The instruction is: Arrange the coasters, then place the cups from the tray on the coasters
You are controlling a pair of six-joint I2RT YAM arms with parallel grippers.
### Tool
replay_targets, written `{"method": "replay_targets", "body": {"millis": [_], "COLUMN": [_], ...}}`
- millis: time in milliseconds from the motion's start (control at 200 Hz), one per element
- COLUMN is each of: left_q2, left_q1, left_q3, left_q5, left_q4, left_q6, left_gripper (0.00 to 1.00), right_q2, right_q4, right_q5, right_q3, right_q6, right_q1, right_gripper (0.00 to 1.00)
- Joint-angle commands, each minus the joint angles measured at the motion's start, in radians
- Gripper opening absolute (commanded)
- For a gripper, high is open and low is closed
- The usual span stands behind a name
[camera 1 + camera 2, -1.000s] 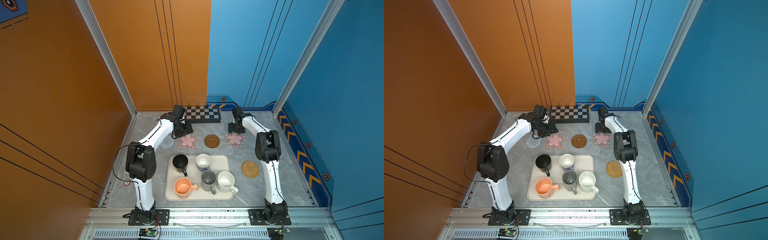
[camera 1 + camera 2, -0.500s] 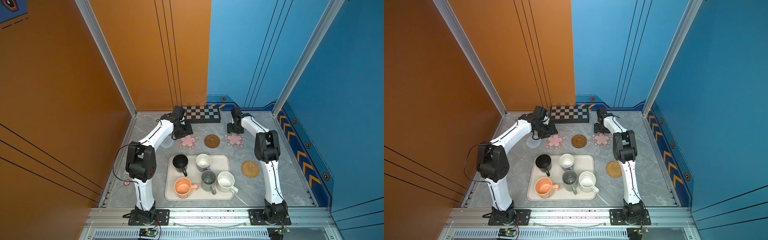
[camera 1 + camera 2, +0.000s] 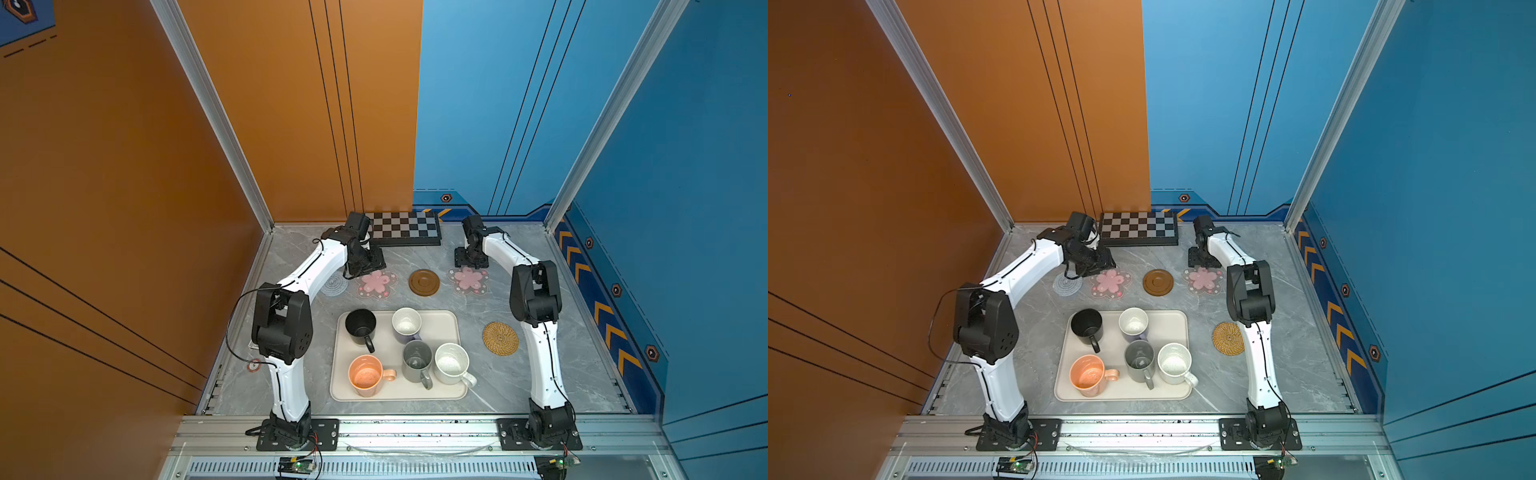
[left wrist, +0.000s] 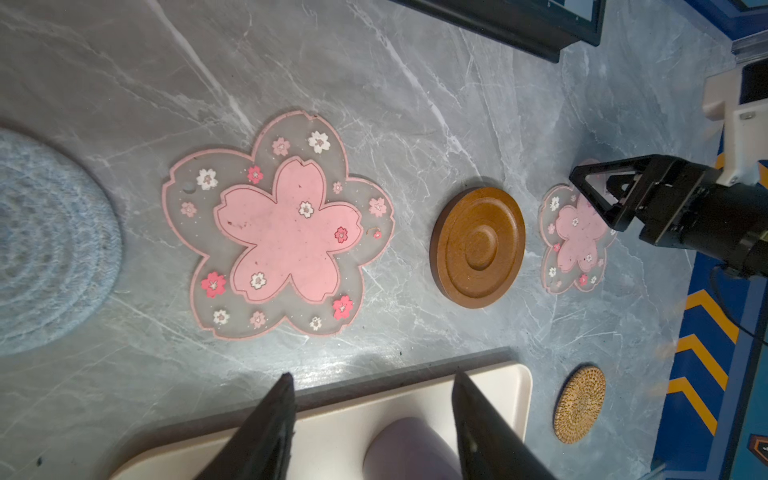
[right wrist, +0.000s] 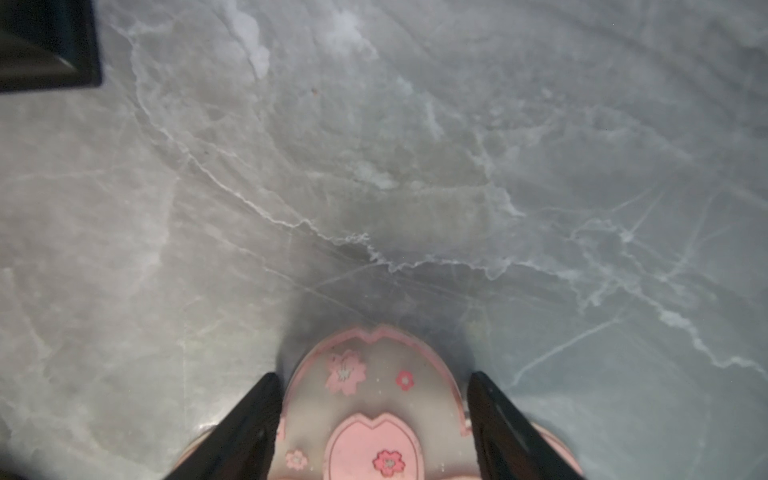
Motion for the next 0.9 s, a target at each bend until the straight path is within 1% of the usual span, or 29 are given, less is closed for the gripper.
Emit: {"method": "replay_targets", "body": {"millis": [0,145,265,395,425,521,581,706,771,891], "left_q2": [0.062,0.139,0.216,0.287,0.301,0.345,0.371,0.419,0.431,0.454], "left_q1": [-0.006,-0.009,-0.013,-0.018,-0.021,-0.027,-0.029,-0.037,-0.042,-0.049], "left_q3": [0.049,0.102,0.177,0.249,0.265,0.312,0.333,0.377,0.377,0.381], "left_q5": [-0.011,0.013,0.025,0.057,0.061,0.064,0.069,0.066,0.049,0.056], "left_q4": [0.007,0.049,0.056,0.077,0.080,0.079,0.081,0.081,0.101,0.126], "left_q6": [0.038,0.037,0.035,0.026,0.025,0.017,0.007,-0.002,-0.012,-0.039], "left_gripper": [0.60,0.59,0.58,0.58,0.58,0.58,0.58,0.57,0.57,0.57], "right_q2": [-0.081,-0.153,-0.230,-0.324,-0.366,-0.436,-0.476,-0.544,-0.571,-0.605], "right_q4": [-0.057,-0.053,-0.050,-0.024,-0.017,0.000,0.012,0.027,0.036,0.054], "right_q5": [-0.034,-0.040,-0.021,-0.012,-0.011,-0.006,-0.006,-0.006,-0.008,-0.015], "right_q3": [0.030,0.024,-0.024,-0.131,-0.158,-0.225,-0.294,-0.373,-0.406,-0.448], "right_q6": [0.050,0.054,0.043,0.041,0.041,0.047,0.053,0.065,0.072,0.090], "right_q1": [-0.024,-0.025,-0.028,-0.036,-0.040,-0.051,-0.058,-0.072,-0.077,-0.084], "right_gripper": [0.73,0.74,0.74,0.74,0.74,0.75,0.75,0.75,0.75,0.75]}}
